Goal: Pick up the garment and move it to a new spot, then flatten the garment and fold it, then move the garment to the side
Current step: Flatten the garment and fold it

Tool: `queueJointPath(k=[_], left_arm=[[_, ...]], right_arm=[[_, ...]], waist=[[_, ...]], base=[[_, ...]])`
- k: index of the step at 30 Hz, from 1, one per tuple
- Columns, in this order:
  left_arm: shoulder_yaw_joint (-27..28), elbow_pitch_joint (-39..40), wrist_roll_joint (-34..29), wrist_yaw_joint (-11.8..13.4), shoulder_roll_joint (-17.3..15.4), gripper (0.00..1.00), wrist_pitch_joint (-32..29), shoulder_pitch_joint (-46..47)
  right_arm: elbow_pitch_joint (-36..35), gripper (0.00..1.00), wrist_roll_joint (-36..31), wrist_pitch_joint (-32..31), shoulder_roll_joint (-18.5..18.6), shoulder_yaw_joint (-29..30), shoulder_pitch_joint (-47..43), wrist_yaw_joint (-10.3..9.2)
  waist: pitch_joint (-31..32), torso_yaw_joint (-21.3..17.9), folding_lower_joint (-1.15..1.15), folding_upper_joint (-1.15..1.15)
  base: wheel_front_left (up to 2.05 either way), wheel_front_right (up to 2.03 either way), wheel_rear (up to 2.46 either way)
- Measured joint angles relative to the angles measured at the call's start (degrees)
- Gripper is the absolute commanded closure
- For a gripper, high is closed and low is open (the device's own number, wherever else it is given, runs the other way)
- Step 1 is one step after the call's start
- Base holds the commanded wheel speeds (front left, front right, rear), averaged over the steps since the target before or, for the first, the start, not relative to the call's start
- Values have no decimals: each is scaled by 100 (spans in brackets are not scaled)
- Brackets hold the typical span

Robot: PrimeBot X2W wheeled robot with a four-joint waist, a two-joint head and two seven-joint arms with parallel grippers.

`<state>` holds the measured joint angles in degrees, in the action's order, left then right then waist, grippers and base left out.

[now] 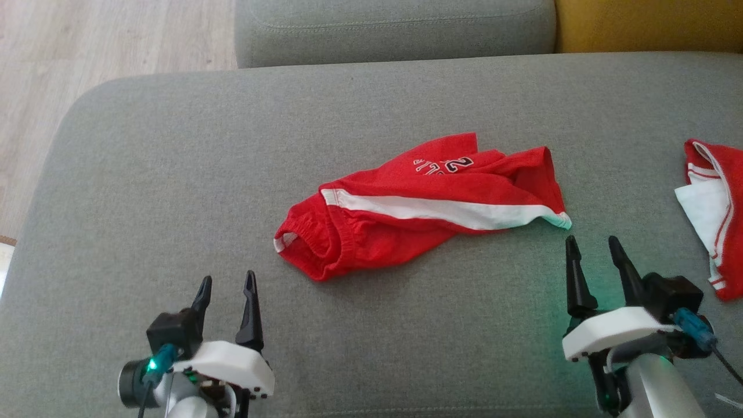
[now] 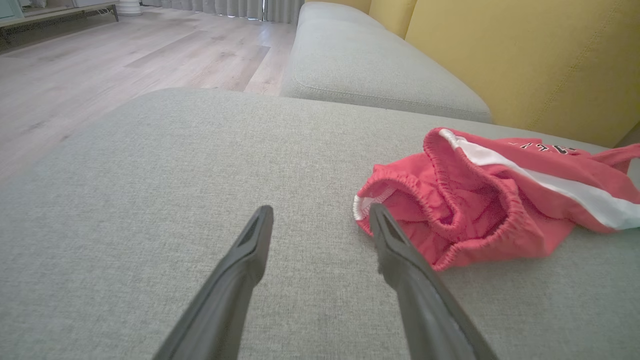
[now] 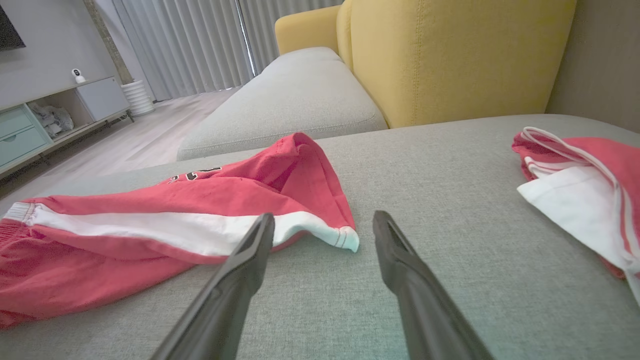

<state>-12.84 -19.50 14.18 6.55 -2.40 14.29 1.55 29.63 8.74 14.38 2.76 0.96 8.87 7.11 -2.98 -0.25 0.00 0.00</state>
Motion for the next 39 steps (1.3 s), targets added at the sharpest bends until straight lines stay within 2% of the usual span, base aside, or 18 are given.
queueJointPath(k=[4, 9, 15, 19, 27, 37, 39], left_arm=[[-22, 75, 5, -10, -2, 0, 0, 1], [-331, 13, 304, -325, -8, 0, 0, 198], [-773, -263, 806, -611, -2, 0, 0, 1203], [-918, -609, 1198, -656, 3, 0, 1, 1702], [-945, -1160, 1400, -664, 9, 0, 1, 2112], [-1078, -1034, 1615, -699, 11, 0, 1, 2106], [-1117, -1036, 1615, -697, 11, 43, 1, 2103]], right_arm=[[-16, 0, 37, 0, 0, -96, 1, 0], [-69, 0, 125, 0, -1, -274, 34, 0], [-146, 0, 237, 0, -1, -411, 365, 0], [-174, 0, 320, 0, 0, -452, 474, 0], [-215, 0, 339, 0, 0, -448, 474, 0], [-214, 0, 381, 0, 0, -403, 541, 0], [-214, 0, 382, 0, 0, -403, 594, 0]], waist=[[-29, -15, 0, 0], [-192, -89, 0, 0], [-499, -292, 0, 0], [-679, -481, 0, 0], [-926, -752, 0, 0], [-984, -737, 0, 0], [-984, -731, 0, 0]], base=[[0, 0, 0], [0, 0, 0], [0, 0, 0], [0, 0, 0], [0, 0, 0], [0, 0, 0], [0, 0, 0]])
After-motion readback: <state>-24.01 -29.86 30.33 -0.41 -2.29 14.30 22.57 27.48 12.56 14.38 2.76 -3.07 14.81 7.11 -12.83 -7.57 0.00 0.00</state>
